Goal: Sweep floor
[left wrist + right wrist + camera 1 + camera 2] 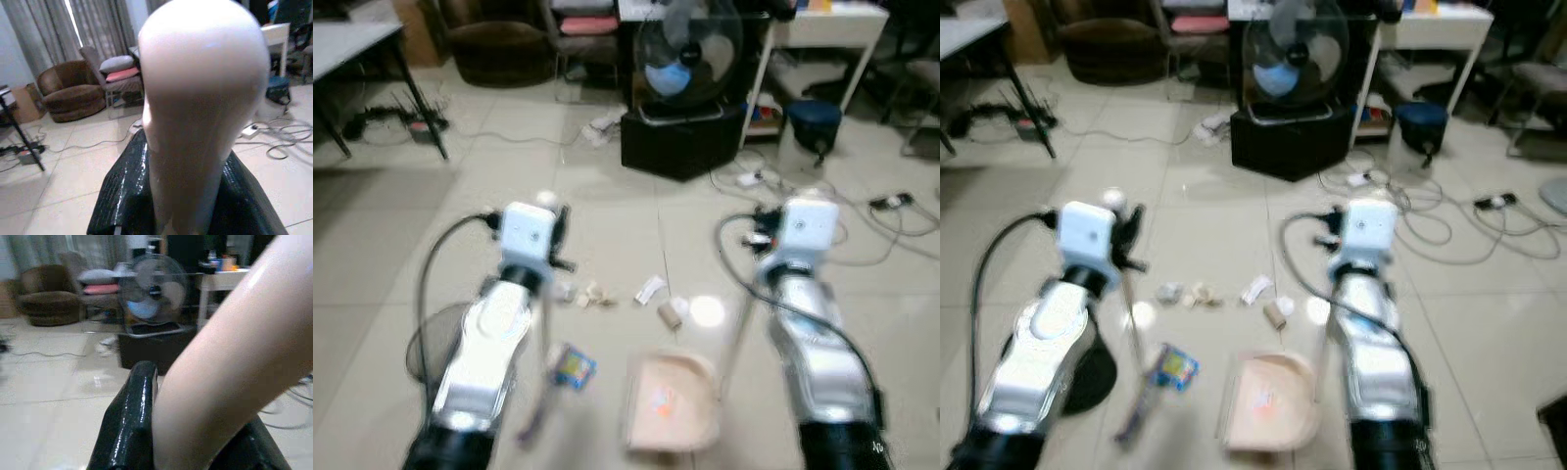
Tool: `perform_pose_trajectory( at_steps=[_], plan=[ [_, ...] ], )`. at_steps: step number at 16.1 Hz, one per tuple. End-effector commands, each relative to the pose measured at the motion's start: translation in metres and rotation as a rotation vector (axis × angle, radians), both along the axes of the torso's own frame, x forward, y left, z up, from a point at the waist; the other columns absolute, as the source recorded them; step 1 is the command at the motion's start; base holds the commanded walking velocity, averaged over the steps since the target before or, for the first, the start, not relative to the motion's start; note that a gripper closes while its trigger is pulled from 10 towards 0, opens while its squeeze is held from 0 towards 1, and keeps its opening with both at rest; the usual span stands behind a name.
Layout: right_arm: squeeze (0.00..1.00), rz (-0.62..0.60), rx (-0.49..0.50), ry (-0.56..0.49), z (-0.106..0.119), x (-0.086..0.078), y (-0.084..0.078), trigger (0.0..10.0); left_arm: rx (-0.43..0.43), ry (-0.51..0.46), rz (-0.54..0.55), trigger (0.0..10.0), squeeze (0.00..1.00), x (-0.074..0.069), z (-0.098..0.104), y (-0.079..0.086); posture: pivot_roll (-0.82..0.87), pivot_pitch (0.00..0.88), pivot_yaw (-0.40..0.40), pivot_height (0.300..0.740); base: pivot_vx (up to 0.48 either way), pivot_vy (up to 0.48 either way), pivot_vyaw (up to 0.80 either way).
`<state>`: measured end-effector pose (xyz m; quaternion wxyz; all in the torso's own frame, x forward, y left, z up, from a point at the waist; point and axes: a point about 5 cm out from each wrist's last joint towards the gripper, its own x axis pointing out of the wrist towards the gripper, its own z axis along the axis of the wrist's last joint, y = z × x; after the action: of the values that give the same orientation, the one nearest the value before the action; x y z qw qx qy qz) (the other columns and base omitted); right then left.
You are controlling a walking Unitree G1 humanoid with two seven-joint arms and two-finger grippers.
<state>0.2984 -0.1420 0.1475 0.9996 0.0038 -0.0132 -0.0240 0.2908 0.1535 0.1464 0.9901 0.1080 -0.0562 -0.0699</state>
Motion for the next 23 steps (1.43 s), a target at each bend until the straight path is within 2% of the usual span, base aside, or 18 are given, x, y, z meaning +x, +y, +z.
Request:
perform_pose_trajectory(
  at_steps=[1, 9, 10, 12, 14, 23],
  plan=[
    [0.0, -0.017, 0.006, -0.05, 0.01, 0.0002, -0.0063, 10.0, 0.013, -0.048, -0.019, 10.0, 0.0, 0.0013, 0.0098, -0.0049, -0.1, 0.0, 0.045, 0.74, 0.352, 0.0, 0.0],
    [0.0, -0.017, 0.002, -0.048, 0.0095, -0.0004, -0.0072, 10.0, 0.012, -0.047, -0.019, 10.0, 0.0, 0.0019, 0.0084, -0.0059, -0.1, 0.0, 0.046, 0.74, 0.354, 0.0, 0.0],
    [0.0, 0.002, -0.028, -0.047, 0.0098, -0.0004, -0.0059, 10.0, 0.013, -0.047, -0.017, 10.0, 0.0, 0.0015, 0.0083, -0.0057, -0.1, 0.0, 0.044, 0.74, 0.356, 0.0, 0.0],
    [0.0, 0.027, -0.044, -0.048, 0.0095, -0.0006, -0.0015, 10.0, 0.014, -0.045, -0.013, 10.0, 0.0, 0.0006, 0.0072, -0.0049, -0.1, 0.0, 0.043, 0.74, 0.354, 0.0, 0.75],
    [0.0, 0.016, -0.003, -0.051, 0.009, -0.0009, -0.0011, 10.0, 0.013, -0.044, -0.011, 10.0, 0.0, 0.0004, 0.0071, -0.0043, -0.1, 0.0, 0.04, 0.74, 0.352, 0.0, 0.63],
    [0.0, -0.032, -0.032, -0.04, 0.0075, -0.0024, -0.0086, 10.0, 0.004, -0.031, -0.043, 10.0, 0.0, 0.0041, 0.0051, -0.0127, -0.1, 0.0, 0.049, 0.74, 0.345, 0.0, 0.0]
  ],
)
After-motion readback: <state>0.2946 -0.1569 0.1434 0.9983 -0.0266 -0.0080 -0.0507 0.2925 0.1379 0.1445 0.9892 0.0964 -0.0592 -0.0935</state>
